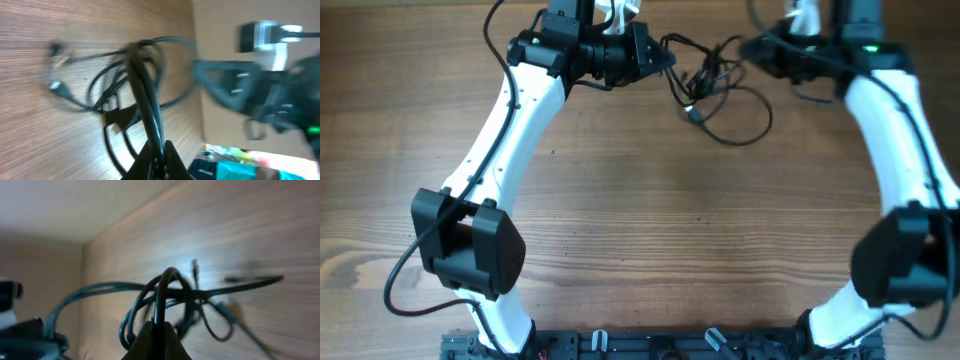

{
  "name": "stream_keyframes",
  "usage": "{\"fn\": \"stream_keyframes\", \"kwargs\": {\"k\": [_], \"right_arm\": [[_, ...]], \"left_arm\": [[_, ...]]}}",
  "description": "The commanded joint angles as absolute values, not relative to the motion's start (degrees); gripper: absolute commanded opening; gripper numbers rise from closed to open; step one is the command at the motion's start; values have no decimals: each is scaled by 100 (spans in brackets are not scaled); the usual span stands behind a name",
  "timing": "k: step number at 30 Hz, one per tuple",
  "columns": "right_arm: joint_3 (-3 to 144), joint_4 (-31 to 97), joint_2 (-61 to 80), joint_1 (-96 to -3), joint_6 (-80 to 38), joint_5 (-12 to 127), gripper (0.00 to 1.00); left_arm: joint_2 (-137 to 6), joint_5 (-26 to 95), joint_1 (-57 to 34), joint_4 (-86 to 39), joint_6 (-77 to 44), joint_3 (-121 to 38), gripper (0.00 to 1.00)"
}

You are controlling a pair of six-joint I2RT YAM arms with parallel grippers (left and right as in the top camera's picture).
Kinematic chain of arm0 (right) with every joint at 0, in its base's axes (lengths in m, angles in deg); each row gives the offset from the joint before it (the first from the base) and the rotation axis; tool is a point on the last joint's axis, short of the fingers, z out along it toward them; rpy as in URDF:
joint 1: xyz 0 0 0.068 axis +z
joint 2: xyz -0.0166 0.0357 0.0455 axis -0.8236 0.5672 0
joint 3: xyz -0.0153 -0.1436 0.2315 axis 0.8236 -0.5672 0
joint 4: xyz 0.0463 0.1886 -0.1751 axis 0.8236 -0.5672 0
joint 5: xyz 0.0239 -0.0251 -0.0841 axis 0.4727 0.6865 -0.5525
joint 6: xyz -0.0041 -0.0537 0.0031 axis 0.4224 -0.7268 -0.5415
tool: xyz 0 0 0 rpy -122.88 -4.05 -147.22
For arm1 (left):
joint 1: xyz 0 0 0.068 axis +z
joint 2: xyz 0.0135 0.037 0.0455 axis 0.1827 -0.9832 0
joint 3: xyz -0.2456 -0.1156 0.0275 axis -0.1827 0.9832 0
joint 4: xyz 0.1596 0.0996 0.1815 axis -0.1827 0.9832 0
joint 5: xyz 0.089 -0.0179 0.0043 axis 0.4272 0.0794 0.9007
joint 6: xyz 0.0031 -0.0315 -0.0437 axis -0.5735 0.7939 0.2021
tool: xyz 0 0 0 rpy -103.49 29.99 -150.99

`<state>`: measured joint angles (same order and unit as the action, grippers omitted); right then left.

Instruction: Untangle cables

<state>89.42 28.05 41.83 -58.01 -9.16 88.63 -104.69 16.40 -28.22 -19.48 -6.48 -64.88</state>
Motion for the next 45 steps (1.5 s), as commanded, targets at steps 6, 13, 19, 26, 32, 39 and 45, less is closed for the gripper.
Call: {"fn": "stream_keyframes", "kwargs": {"k": [6,13,19,26,32,39,45], "right_arm": [[8977,2287,3335,-6606,-975,7038,4],[8975,1893,3339,-6597,-1076,6798,4],[8975,1636,3339,-6420,-1367,7288,4],[8975,1360,3339,-6062,-1378,7314,4],[8975,1349,3339,-5843,-1371,7399,4],[8975,1152,3342,-5836,-1367,7399,4],[8975,1065,3357,-5714,-1476,7368,8]], "left_arm": [[-10397,1926,-2848,-1762,-1523,-6510,4],[-10397,2066,-2848,-1744,-1521,-6510,9],[-10397,2468,-2951,-1742,-1521,-6510,47],[-10488,3032,-3340,-1696,-1518,-6506,54],[-10836,3091,-3618,-1681,-1392,-6504,51],[-11225,3091,-3646,-1773,-1173,-6504,53],[-11253,3327,-3421,-1882,-1173,-6506,61]]}}
